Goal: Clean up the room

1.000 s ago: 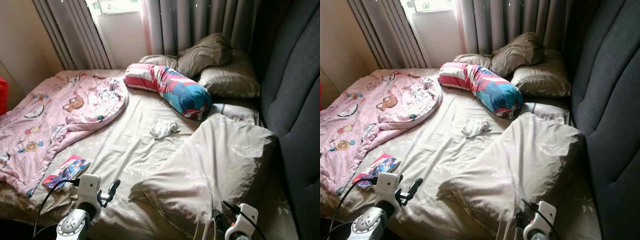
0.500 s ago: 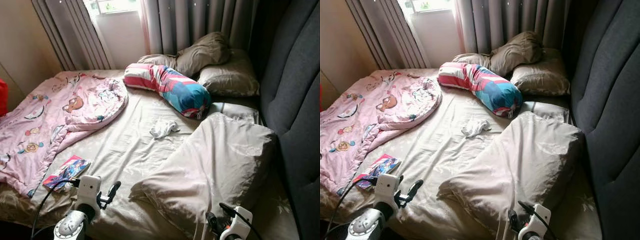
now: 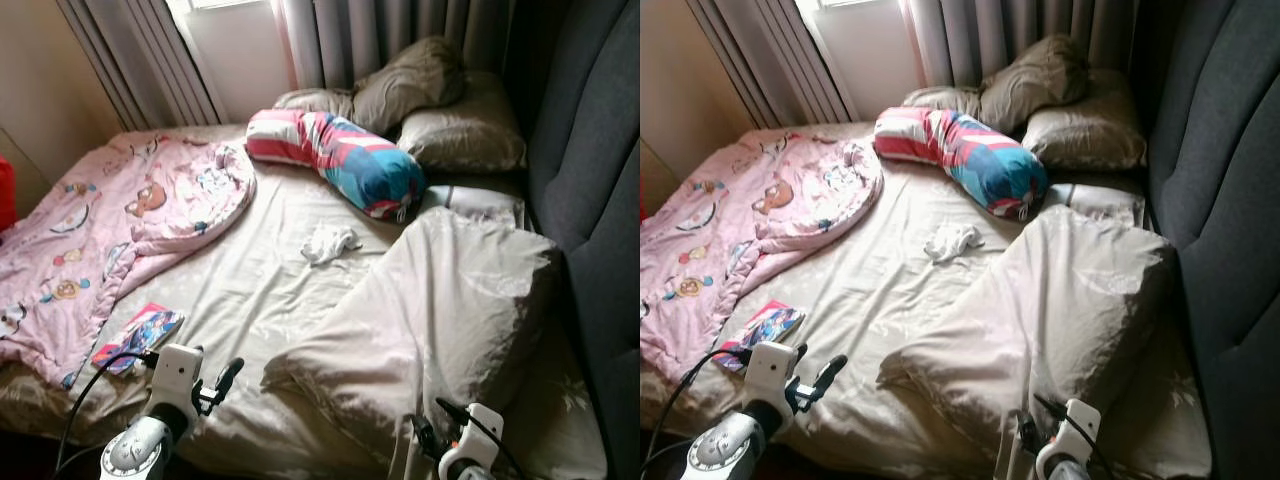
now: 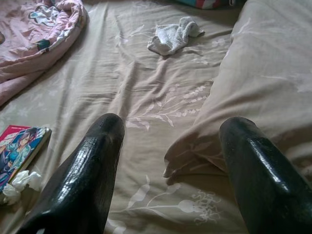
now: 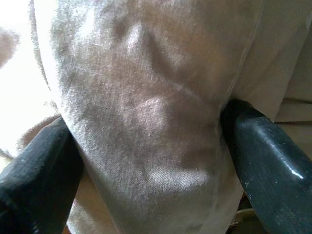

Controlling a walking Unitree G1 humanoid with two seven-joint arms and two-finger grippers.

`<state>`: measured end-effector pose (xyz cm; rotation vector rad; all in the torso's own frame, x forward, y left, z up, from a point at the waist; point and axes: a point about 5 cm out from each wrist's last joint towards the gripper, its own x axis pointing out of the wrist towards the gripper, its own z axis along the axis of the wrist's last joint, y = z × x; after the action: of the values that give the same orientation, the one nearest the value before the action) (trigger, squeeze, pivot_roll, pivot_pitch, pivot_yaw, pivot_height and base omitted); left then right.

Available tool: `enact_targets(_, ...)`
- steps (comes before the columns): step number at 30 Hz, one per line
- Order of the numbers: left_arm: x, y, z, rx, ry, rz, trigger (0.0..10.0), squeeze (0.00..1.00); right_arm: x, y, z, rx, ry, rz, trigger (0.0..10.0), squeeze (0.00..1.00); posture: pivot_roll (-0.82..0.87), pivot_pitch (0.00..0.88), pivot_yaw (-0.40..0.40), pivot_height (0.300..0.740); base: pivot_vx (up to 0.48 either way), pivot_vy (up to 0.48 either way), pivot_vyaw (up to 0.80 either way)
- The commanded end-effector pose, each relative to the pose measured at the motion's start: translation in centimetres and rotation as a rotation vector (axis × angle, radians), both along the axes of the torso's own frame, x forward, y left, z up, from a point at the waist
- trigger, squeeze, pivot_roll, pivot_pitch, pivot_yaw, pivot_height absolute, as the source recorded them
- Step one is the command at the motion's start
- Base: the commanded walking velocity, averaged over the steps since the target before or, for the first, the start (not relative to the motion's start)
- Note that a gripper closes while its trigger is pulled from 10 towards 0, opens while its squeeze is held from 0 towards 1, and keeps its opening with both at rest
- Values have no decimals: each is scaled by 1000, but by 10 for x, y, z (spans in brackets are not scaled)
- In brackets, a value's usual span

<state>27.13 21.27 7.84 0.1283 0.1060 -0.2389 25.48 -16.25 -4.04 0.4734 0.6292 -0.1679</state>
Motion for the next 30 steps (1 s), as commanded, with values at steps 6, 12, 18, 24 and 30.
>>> enact_targets(6, -3, 7, 7, 12, -1, 19, 10000, 0, -8, 13, -8, 34, 48, -2, 0, 0, 107, 203, 158, 674, 0, 0, 0)
enact_targets(12, -5, 7, 11, 12, -6, 30, 10000, 0, -10, 14, -9, 43, 47, 2, 0, 0, 113, 206, 155, 674, 0, 0, 0)
enact_targets(18, -6, 9, 13, 13, -6, 40, 10000, 0, -12, 13, -10, 45, 47, -1, 0, 0, 108, 199, 160, 674, 0, 0, 0)
enact_targets(24, -5, 11, 13, 15, -2, 51, 10000, 0, -15, 10, -12, 44, 50, -7, 0, 0, 109, 176, 158, 674, 0, 0, 0)
enact_targets(30, -1, 14, 12, 17, -2, 69, 10000, 0, -18, 7, -14, 42, 62, -17, 0, 0, 99, 150, 151, 674, 0, 0, 0)
